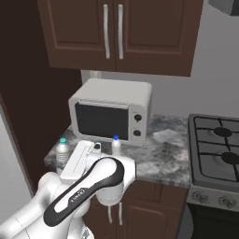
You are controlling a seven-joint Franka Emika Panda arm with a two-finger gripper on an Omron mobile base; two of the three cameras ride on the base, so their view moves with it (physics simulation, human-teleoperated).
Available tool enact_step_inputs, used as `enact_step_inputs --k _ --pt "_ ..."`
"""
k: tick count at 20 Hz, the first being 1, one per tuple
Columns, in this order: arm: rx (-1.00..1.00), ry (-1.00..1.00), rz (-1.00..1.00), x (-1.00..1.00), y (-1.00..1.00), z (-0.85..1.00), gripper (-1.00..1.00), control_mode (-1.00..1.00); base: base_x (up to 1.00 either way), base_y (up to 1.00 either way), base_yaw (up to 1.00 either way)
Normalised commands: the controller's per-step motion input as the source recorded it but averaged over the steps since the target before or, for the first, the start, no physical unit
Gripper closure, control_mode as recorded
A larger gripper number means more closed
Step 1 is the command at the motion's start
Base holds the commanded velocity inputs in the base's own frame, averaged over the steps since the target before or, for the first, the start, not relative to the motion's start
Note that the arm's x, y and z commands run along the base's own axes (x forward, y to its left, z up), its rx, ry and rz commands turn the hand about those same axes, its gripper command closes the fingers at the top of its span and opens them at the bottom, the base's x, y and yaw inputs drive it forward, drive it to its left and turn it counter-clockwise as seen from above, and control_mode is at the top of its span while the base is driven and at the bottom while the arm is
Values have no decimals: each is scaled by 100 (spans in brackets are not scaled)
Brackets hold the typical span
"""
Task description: Take the bottled waters from the counter and place them in the freezer to freeze. Close the freezer door after placing the bottles.
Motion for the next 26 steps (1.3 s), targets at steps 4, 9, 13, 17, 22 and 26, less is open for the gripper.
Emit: enact_step_inputs --k 4,9,13,17,22,26 --pt "0 0 0 0 0 0 100 100 -63 35 8" --pt "0 0 0 0 0 0 100 100 -60 39 11" --pt "0 0 0 0 0 0 100 100 -40 60 22" --pt "0 0 0 0 0 0 100 100 0 97 35" --pt "0 0 0 0 0 0 100 100 0 97 35" --pt "0 0 0 0 0 0 100 100 0 63 22"
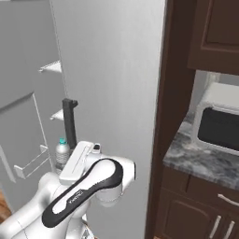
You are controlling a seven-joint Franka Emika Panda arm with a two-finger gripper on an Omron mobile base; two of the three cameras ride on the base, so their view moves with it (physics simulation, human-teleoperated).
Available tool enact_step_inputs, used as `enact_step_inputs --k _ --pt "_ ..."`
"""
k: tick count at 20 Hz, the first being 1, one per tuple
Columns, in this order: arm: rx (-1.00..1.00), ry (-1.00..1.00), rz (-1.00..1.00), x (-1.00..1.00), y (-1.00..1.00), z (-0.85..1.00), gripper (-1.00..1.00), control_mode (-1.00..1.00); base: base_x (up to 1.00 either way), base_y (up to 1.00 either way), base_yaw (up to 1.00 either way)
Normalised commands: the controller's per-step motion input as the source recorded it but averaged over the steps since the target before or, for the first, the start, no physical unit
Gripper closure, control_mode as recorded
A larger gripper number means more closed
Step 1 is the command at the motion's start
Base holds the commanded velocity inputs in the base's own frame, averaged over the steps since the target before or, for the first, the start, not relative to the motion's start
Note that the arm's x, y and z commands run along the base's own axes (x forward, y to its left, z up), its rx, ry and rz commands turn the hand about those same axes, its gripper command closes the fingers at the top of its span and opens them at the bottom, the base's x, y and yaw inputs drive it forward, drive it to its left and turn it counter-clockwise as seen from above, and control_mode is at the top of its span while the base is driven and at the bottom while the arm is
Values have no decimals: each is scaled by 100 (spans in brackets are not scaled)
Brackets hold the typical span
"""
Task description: Take the bottled waters from the counter and place them in the freezer to freeze. Close the freezer door after placing the bottles.
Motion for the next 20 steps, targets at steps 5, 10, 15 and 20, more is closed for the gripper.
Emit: enact_step_inputs --k 5,10,15,20 --pt "0 0 0 0 0 0 100 100 0 40 1" --pt "0 0 0 0 0 0 100 100 6 56 0" --pt "0 0 0 0 0 0 100 100 26 52 0" --pt "0 0 0 0 0 0 100 100 16 19 0"
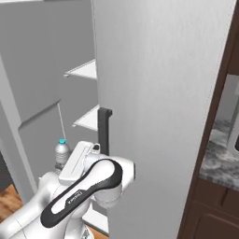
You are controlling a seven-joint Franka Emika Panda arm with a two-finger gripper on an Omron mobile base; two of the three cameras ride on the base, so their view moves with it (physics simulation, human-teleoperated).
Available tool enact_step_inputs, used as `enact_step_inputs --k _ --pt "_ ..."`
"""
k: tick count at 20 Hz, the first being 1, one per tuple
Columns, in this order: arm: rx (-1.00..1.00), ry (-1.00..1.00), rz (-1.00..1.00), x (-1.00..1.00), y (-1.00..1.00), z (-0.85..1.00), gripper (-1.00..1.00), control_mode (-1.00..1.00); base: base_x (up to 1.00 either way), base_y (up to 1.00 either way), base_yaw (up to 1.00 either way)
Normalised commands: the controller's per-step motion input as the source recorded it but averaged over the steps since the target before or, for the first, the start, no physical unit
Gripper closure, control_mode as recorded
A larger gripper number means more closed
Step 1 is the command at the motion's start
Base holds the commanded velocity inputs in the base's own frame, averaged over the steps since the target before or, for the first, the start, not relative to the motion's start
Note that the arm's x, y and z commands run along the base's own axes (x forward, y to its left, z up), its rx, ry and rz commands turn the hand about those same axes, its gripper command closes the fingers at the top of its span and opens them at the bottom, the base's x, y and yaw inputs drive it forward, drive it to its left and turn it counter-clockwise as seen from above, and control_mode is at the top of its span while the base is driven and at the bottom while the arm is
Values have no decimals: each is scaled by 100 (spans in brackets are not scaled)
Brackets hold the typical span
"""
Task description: Take the bottled waters from the counter and place them in the freezer to freeze. Close the freezer door after placing the bottles.
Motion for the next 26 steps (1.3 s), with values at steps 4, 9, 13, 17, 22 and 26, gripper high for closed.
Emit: enact_step_inputs --k 4,9,13,17,22,26 --pt "0 0 0 0 0 0 100 100 38 23 0" --pt "0 0 0 0 0 0 100 100 40 30 0" --pt "0 0 0 0 0 0 100 100 40 20 0" --pt "0 0 0 0 0 0 100 100 40 0 0" --pt "0 0 0 0 0 0 100 100 43 0 0" --pt "0 0 0 0 0 0 100 100 34 4 0"
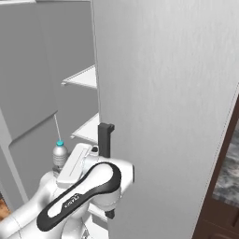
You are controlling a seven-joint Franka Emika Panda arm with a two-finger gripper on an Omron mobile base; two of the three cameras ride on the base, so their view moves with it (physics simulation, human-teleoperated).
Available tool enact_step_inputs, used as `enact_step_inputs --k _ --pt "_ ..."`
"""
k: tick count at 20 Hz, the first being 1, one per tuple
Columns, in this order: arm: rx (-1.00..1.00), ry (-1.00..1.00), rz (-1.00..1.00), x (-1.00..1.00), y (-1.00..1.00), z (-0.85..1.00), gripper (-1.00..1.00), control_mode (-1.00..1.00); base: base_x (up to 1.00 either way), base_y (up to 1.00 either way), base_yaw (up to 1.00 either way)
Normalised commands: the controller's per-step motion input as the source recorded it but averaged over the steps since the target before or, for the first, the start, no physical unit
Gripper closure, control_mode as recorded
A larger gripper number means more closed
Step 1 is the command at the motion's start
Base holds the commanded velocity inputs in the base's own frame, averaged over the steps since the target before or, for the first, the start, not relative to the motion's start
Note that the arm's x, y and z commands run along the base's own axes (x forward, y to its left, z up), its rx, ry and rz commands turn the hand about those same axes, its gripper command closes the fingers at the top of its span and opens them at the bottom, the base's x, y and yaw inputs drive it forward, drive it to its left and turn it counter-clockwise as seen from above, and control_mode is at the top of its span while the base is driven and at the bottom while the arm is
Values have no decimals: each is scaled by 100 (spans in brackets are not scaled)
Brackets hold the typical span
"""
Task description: Take the bottled waters from the counter and place them in the freezer to freeze. Close the freezer door after placing the bottles.
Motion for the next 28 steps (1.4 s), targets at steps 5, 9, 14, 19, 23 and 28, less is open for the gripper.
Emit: enact_step_inputs --k 5,9,14,19,23,28 --pt "0 0 0 0 0 0 100 100 19 14 0" --pt "0 0 0 0 0 0 100 100 12 14 0" --pt "0 0 0 0 6 0 100 -100 0 2 0" --pt "-1 -4 -5 -9 32 0 100 -100 0 0 0" --pt "0 -12 -27 -38 28 0 100 -100 0 0 0" --pt "-7 -2 -47 -5 26 0 100 -100 0 0 0"
